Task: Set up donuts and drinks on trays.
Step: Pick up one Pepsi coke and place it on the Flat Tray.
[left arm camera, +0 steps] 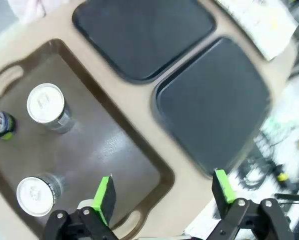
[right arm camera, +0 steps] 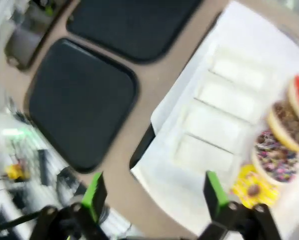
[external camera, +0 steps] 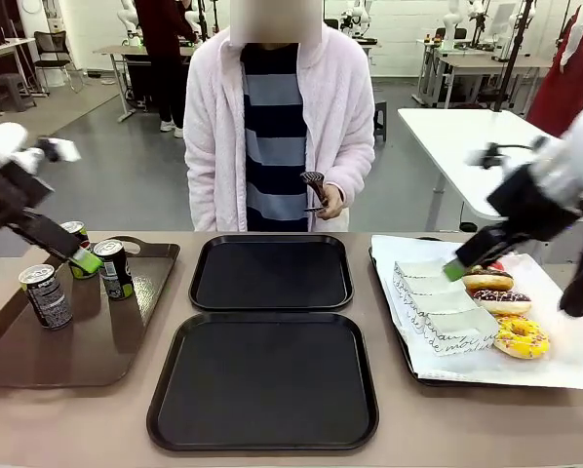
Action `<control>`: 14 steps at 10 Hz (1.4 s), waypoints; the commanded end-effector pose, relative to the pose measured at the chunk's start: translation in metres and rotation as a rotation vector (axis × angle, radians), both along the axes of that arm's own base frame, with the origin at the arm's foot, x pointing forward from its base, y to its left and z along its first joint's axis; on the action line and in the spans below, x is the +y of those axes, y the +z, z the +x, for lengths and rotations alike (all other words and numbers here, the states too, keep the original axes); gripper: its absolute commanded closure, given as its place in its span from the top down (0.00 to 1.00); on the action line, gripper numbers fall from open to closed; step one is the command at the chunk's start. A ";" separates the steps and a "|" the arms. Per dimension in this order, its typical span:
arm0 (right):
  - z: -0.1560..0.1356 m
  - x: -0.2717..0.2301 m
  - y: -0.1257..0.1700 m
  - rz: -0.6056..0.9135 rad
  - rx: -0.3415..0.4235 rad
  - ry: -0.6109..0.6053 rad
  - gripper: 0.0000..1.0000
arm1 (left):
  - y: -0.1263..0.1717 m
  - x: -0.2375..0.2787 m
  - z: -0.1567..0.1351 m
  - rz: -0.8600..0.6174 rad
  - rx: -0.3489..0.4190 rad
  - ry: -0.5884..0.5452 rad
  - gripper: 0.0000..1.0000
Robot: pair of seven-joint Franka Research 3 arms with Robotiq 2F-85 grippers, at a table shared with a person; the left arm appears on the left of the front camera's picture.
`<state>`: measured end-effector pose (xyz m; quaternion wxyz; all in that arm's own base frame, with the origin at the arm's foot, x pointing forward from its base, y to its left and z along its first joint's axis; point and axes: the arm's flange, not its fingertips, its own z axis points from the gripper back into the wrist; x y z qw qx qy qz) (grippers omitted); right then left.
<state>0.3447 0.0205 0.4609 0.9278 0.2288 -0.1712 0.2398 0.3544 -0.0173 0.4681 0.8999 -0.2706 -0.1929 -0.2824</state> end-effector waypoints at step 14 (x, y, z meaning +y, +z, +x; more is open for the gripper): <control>-0.056 -0.290 -0.002 0.787 0.245 -0.358 1.00 | -0.024 0.231 -0.025 -0.654 0.260 0.354 1.00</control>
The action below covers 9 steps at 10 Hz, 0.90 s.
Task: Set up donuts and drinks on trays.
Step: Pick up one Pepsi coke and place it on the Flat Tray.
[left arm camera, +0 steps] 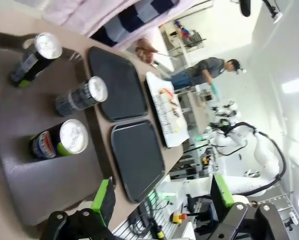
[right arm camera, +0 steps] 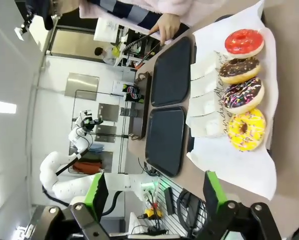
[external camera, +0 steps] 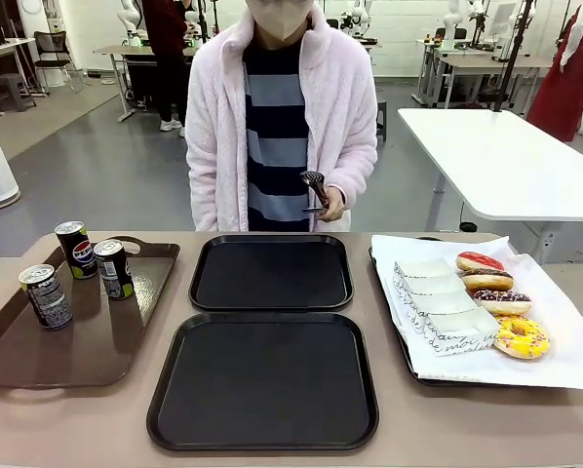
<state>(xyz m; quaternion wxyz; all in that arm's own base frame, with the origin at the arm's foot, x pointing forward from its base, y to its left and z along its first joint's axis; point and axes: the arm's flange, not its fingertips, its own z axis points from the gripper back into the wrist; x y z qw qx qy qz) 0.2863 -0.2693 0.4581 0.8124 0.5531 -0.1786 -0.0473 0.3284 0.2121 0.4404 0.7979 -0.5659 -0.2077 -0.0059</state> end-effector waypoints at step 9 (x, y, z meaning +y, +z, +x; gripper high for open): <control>0.005 0.005 -0.002 -0.005 0.002 0.008 1.00 | 0.000 0.000 0.000 0.000 0.000 0.000 1.00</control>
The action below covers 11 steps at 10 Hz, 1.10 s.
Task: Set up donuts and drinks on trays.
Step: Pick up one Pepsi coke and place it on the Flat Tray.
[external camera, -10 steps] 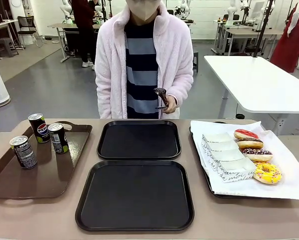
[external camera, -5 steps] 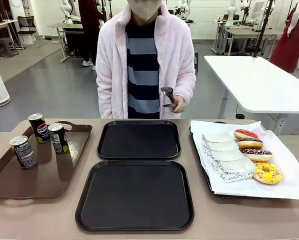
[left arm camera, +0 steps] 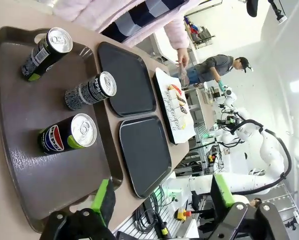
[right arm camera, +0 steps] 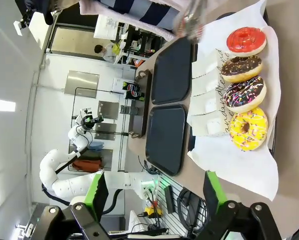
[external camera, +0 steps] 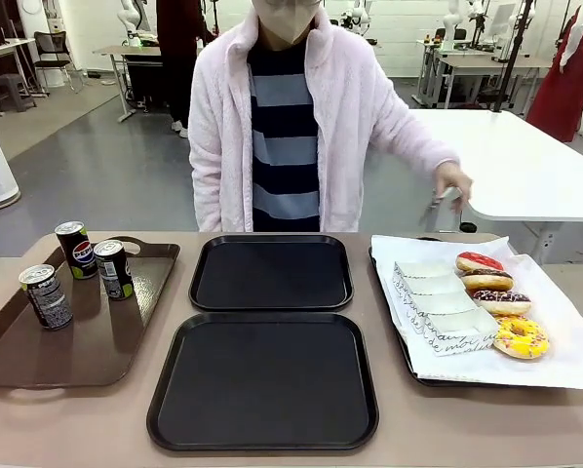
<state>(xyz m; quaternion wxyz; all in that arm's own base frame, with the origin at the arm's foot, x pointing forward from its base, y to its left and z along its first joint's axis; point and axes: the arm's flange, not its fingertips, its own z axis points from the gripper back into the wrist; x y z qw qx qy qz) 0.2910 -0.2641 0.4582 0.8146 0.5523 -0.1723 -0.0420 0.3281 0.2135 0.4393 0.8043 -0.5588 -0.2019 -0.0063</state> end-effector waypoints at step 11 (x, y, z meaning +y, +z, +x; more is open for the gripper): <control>0.000 -0.001 -0.002 0.000 -0.003 -0.007 1.00 | 0.082 -0.129 0.030 0.832 0.183 -0.196 1.00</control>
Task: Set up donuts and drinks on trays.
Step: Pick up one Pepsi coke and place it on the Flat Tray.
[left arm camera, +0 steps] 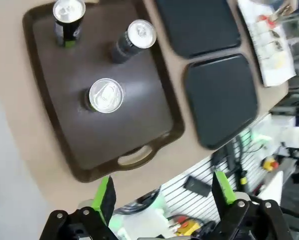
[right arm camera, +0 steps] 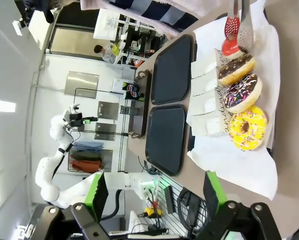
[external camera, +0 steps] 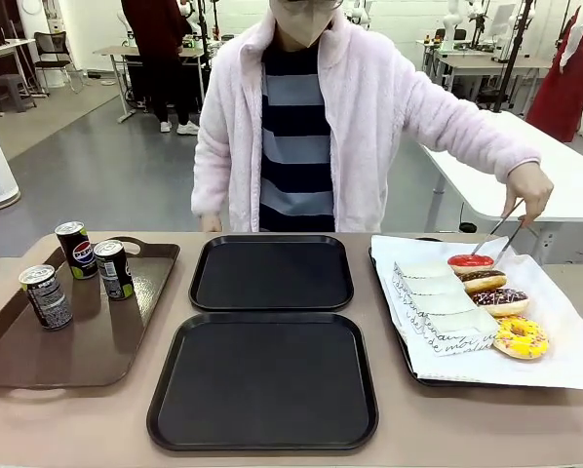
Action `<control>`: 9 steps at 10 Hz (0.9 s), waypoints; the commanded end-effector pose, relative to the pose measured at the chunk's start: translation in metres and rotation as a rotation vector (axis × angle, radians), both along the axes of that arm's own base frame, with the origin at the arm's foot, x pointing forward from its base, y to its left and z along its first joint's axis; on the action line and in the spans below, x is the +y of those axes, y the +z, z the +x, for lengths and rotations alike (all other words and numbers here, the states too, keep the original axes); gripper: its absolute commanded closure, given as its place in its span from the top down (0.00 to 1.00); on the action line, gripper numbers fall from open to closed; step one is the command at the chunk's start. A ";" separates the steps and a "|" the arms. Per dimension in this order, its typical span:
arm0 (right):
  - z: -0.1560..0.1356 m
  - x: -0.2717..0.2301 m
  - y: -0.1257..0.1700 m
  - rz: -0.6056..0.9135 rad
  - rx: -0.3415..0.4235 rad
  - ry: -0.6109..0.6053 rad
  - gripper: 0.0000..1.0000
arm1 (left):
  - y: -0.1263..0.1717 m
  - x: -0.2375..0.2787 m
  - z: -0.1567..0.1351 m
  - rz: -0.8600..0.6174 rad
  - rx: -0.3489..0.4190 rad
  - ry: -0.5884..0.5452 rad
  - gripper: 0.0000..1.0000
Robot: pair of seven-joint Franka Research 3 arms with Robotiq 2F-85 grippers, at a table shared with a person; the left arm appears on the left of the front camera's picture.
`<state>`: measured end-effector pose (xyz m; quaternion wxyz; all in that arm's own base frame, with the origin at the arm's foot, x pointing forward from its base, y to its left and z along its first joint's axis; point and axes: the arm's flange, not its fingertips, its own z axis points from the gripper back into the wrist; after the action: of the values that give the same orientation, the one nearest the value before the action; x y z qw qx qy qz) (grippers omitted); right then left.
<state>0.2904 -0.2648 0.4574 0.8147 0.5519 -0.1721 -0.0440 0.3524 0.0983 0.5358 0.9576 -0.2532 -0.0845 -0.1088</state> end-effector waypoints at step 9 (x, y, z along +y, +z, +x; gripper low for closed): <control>0.001 0.000 -0.001 0.000 -0.006 -0.004 1.00 | -0.067 -0.091 0.044 0.445 0.004 0.048 1.00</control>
<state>0.2909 -0.2642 0.4575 0.8150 0.5517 -0.1715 -0.0435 0.4023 0.0083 0.4664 0.9926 -0.0300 -0.0503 -0.1061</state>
